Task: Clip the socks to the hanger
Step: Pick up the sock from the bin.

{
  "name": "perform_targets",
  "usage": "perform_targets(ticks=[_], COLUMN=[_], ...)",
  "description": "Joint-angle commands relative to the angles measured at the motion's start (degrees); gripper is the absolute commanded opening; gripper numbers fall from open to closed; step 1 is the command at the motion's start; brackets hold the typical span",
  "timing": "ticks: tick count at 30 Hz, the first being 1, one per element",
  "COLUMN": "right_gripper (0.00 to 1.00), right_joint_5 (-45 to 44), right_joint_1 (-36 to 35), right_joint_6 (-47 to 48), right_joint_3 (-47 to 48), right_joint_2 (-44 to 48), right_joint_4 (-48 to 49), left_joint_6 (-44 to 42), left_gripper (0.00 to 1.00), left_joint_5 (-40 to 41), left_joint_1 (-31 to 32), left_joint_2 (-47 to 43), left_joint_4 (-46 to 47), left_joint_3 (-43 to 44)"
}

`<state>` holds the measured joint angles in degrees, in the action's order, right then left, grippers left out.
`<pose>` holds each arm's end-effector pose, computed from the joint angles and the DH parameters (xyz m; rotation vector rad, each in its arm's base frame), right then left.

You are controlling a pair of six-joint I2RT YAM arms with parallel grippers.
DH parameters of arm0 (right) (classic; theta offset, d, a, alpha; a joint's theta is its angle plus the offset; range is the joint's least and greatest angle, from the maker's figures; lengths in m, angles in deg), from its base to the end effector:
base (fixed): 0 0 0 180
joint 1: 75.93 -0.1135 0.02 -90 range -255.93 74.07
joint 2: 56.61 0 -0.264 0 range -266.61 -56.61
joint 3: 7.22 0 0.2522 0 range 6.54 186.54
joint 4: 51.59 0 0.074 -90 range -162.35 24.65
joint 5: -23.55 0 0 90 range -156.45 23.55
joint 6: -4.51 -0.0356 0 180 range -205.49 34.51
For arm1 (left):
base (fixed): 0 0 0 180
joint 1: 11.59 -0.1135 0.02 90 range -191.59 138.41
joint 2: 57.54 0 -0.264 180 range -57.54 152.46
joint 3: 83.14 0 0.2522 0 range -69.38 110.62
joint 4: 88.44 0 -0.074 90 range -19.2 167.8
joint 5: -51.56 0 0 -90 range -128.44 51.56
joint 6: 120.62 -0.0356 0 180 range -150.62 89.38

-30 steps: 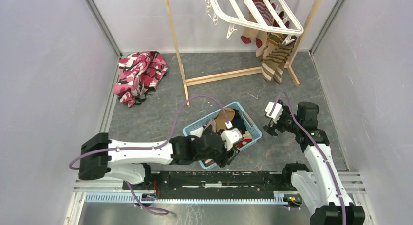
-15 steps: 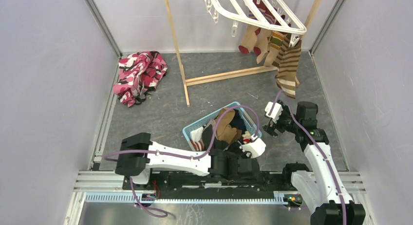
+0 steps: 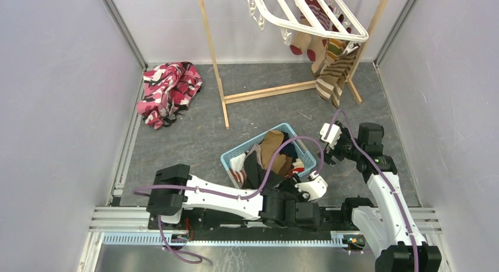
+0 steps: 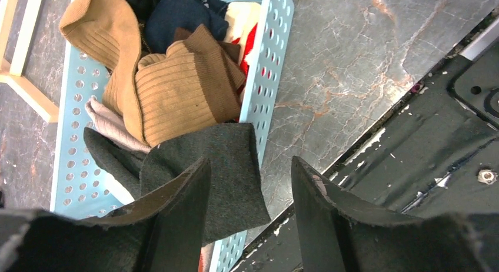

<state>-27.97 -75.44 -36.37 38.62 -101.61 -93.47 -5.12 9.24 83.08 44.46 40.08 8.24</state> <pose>0.1625 0.0208 0.2370 -1.1663 1.7725 0.2636 -0.0038 -0.3695 0.2387 1.0475 1.9438 0.0111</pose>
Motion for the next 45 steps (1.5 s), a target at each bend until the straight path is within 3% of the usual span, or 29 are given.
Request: perform_targets(ticks=[1,8,17,20,24,30,36,41,45], right_gripper=[0.92,0.92,0.92,0.92,0.92,0.92,0.92,0.92,0.92], right_joint_5=[-0.4,-0.6,-0.9,-0.9,-0.9,-0.6,-0.5,-0.6,-0.6], right_joint_1=[-0.2,-0.2,-0.2,-0.2,-0.2,-0.1,-1.6,-1.6,-1.7], right_joint_6=[0.3,0.4,0.4,0.4,0.4,0.5,0.8,0.8,0.8], right_joint_3=[0.4,0.4,0.5,0.5,0.5,0.5,0.5,0.6,0.6], right_joint_2=[0.0,-0.2,-0.4,-0.5,-0.6,-0.6,-0.6,-0.8,-0.8], right_joint_4=[-0.3,-0.3,-0.3,-0.3,-0.4,-0.6,-0.8,-0.8,-0.8], left_joint_6=[4.1,9.7,11.7,9.0,4.8,-1.7,-3.9,-4.0,-3.1], left_gripper=[0.60,0.54,0.29,0.15,0.06,0.04,0.04,0.04,0.05], left_joint_5=[2.5,8.4,9.3,7.6,3.2,-4.8,-15.4,-18.3,-15.7], left_joint_1=[0.6,0.6,0.7,0.7,0.7,-0.2,-6.5,-7.0,-7.0], left_joint_2=[2.7,10.8,10.1,7.9,2.8,-7.3,-15.1,-14.6,-11.4], left_joint_4=[-1.8,-14.1,-16.9,-13.5,-5.0,10.0,19.8,22.7,23.1], left_joint_3=[1.7,8.0,9.1,7.8,3.6,-5.6,-14.4,-16.6,-16.8])
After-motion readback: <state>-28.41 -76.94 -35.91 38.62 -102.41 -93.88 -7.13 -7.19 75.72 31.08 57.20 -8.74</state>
